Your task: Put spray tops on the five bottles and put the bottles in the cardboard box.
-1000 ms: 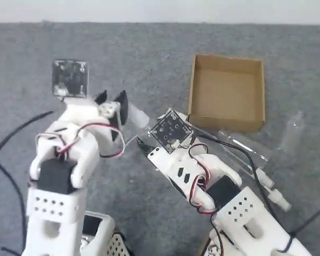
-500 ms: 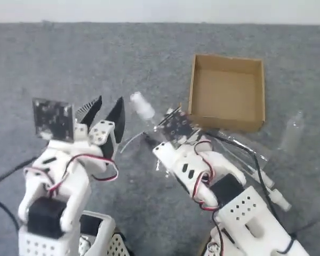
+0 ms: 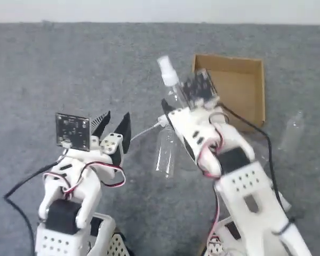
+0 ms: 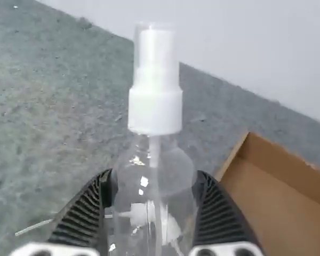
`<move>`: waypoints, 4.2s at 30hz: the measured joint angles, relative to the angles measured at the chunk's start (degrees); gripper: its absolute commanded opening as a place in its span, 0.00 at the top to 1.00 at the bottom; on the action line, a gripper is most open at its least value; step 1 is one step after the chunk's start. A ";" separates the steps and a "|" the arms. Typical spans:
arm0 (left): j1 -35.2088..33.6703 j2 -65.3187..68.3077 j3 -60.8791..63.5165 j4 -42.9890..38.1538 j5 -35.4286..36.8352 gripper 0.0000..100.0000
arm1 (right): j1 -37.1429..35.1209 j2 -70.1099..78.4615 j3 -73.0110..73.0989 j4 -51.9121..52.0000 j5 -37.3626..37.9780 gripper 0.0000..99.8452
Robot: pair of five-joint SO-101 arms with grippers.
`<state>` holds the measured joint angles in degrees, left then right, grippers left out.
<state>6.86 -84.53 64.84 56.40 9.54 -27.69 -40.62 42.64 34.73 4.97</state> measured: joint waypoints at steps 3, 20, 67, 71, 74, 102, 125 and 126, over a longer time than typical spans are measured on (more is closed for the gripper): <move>1.49 -1.41 4.40 -1.93 -1.93 0.83 | -0.26 5.36 -8.00 5.01 -2.81 1.00; 12.84 -3.25 7.91 -2.02 -5.10 0.71 | -6.42 13.01 -24.97 21.71 -4.13 1.00; 7.30 -3.34 13.10 -6.68 -5.01 0.72 | 17.85 35.34 -25.14 -9.23 -3.52 0.99; 7.38 -3.43 13.71 -8.35 -5.01 0.72 | 19.69 41.58 -25.14 -16.62 -5.63 0.99; 7.38 -3.43 13.71 -8.35 -5.01 0.72 | 20.04 45.45 -25.14 -21.36 -5.89 0.99; 7.38 -3.43 14.15 -8.62 -5.01 0.72 | 20.57 64.88 -34.55 -32.62 -6.42 0.99; 7.38 -3.43 14.15 -8.62 -5.01 0.72 | 19.52 66.20 -36.22 -28.48 -6.42 0.83; 7.38 -3.43 14.15 -8.62 -5.01 0.72 | 19.43 66.20 -36.22 -28.40 -6.24 0.83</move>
<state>14.24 -87.96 78.99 47.78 4.53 -8.26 25.58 6.42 6.33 -1.27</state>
